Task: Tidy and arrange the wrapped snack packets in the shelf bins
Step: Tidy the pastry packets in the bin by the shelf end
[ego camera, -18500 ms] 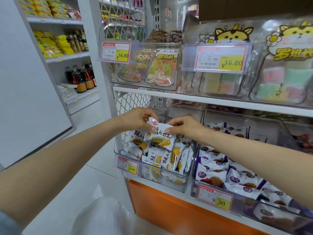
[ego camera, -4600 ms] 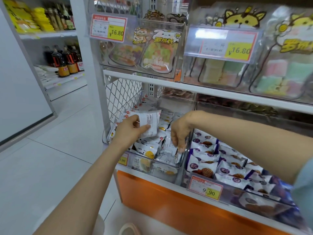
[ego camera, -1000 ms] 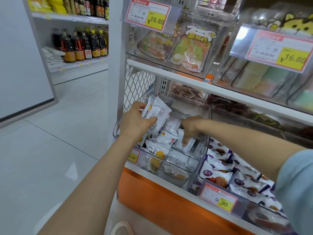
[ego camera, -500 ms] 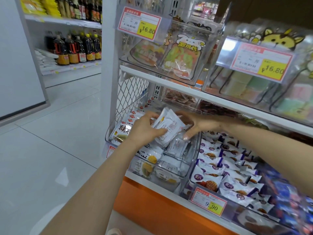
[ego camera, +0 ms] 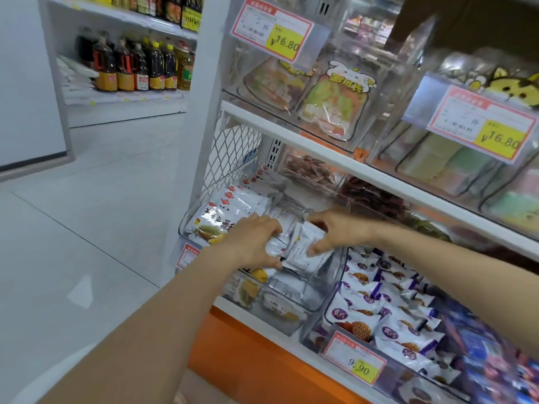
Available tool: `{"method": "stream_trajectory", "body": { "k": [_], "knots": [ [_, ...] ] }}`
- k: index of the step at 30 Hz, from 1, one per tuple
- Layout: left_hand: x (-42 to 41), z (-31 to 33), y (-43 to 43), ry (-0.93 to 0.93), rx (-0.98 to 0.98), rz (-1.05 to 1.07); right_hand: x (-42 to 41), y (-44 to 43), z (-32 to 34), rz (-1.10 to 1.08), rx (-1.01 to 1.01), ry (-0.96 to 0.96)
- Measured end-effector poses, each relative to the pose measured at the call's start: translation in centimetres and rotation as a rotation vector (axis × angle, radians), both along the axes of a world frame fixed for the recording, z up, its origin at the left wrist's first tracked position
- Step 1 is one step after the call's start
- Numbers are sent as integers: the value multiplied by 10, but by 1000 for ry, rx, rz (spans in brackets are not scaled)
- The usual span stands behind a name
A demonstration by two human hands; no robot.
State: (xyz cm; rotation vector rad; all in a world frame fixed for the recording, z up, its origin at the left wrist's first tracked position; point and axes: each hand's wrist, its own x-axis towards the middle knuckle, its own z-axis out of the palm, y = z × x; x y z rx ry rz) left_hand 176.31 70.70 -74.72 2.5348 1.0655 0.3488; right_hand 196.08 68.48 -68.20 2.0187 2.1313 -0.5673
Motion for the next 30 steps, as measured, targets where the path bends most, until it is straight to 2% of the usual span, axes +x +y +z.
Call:
{"method": "stream_trajectory", "body": {
  "k": [4, 10, 15, 19, 21, 24, 26, 28, 30],
  "knots": [
    [-1, -6, 3, 49, 45, -33, -12, 12, -13, 19, -71, -129],
    [2, -13, 7, 86, 89, -65, -22, 25, -21, 8, -158, -224],
    [3, -13, 9, 112, 99, -54, -29, 29, -31, 78, -85, -414],
    [2, -12, 4, 92, 92, -59, -31, 27, -31, 133, -56, -473],
    [2, -11, 1, 89, 81, -84, -27, 25, -28, 120, -85, -426],
    [3, -12, -2, 104, 50, -137, -11, 30, -13, 15, -123, -161],
    [5, -12, -2, 118, 33, -154, 3, 36, -4, -94, -19, 57],
    [9, -11, -3, 143, 25, -164, 12, 44, -6, -229, 185, 236],
    [14, -11, -3, 174, 17, -177, 10, 51, -13, -305, 252, 277]
  ]
}}
